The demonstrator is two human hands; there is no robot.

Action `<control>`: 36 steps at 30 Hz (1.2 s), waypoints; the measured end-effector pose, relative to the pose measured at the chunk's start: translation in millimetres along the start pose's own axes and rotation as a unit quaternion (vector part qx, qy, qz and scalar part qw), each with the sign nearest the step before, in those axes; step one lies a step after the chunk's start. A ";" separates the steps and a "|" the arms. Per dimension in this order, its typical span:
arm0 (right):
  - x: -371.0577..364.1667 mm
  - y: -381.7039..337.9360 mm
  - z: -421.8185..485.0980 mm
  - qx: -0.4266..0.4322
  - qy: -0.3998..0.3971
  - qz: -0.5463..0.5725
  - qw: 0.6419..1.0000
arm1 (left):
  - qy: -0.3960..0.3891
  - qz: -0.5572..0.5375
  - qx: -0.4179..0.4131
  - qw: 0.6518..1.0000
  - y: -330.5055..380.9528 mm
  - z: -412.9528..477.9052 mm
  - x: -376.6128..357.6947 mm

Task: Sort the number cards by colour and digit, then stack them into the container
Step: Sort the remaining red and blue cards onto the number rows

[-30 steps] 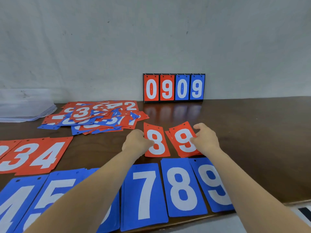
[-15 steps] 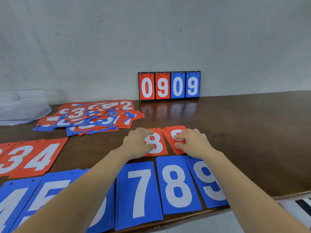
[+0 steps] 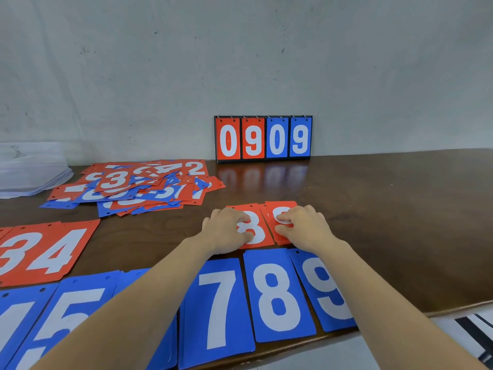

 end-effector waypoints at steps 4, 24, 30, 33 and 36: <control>3.8 -23.1 1.1 0.041 0.038 -0.001 0.998 | 0.032 -0.030 0.009 0.999 -4.6 -4.6 5.8; -27.9 -199.1 100.7 0.103 -0.018 0.007 0.995 | 0.140 -0.018 0.132 0.981 -228.9 -21.7 109.8; -65.6 -252.8 159.7 0.108 -0.021 -0.003 0.994 | 0.137 -0.015 0.160 0.977 -303.7 16.1 121.9; -84.4 -272.6 188.5 0.101 -0.032 -0.030 0.994 | 0.105 -0.005 0.138 0.985 -321.7 33.9 118.6; -100.7 -284.1 211.0 0.077 -0.065 -0.041 0.994 | 0.041 0.047 0.109 0.992 -331.2 47.5 109.2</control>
Point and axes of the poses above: each hand's wrist, its own z-axis towards the middle knuckle, its own x-axis out of the back of the hand, y = z × x, the point moved 1 cm from there along z, towards the middle knuckle, and after that the axes turned 8 degrees about z, right-handed, at the moved point
